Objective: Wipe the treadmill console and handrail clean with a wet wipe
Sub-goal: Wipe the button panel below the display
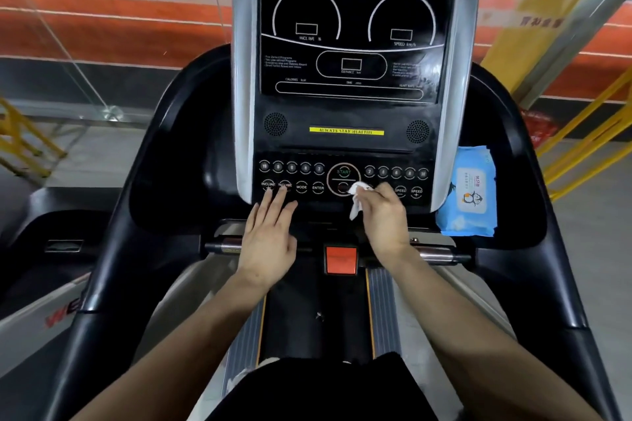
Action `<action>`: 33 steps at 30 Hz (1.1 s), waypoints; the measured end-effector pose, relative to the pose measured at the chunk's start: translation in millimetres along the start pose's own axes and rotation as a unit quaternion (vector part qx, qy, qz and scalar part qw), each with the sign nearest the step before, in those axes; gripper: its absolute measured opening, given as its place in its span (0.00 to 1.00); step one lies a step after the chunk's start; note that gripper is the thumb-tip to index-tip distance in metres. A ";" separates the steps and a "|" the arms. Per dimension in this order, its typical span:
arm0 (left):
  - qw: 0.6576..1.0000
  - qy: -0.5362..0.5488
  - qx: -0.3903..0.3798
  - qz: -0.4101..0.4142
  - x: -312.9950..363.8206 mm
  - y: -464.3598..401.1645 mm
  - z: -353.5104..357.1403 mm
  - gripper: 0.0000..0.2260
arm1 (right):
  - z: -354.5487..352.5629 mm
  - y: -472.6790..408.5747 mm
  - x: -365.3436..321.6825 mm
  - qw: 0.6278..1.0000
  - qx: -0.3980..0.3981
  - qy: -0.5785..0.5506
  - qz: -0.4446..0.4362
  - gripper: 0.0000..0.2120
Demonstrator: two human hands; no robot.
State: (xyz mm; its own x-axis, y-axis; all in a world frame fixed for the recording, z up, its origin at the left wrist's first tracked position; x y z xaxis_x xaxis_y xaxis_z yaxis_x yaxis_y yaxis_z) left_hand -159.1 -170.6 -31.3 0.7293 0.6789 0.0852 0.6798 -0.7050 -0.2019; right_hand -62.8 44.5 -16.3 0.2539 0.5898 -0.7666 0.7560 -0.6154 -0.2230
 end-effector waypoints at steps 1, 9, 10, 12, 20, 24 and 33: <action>1.000 -0.002 -0.004 -0.002 -4.8 2.1 1.0 0.30 | 3.4 -0.7 2.4 1.000 0.011 0.008 0.005 0.13; 1.000 -0.009 -0.008 -0.005 -32.0 16.7 1.0 0.31 | 69.7 4.5 -67.2 0.988 -0.055 0.056 -0.129 0.11; 1.000 -0.007 -0.010 -0.006 -33.8 17.7 0.9 0.31 | 67.5 3.0 -66.1 0.988 -0.066 0.068 -0.125 0.10; 1.000 -0.004 -0.013 -0.008 -37.4 18.9 1.2 0.31 | 52.1 2.5 -57.5 0.989 -0.048 0.082 -0.110 0.06; 1.000 0.005 -0.006 -0.011 -54.3 20.8 2.4 0.30 | 22.3 -1.0 -44.4 0.985 -0.030 0.118 -0.119 0.11; 1.000 0.016 0.001 -0.013 -59.7 18.0 2.4 0.30 | 30.3 -3.1 -45.3 0.973 -0.058 0.180 -0.130 0.06; 0.999 0.034 0.010 -0.011 -63.3 8.9 1.6 0.30 | 44.9 -6.6 -52.5 0.946 -0.126 0.263 -0.144 0.12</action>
State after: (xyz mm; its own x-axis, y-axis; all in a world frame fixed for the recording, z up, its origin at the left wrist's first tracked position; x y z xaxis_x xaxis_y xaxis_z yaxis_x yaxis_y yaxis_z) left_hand -199.3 -219.5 -40.0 0.7176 0.6786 0.1567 0.6953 -0.6848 -0.2182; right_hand -108.2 -5.9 -1.5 0.2303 0.9330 -0.2765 0.9425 -0.2845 -0.1752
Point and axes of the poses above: each hand's wrist, its own y-axis away from the middle knuckle, its own z-axis out of the palm, x = y × z, the point moved 4 cm from there along -y, towards the middle knuckle, and after that the axes turned 15 degrees about -y, right-handed, at the moved point
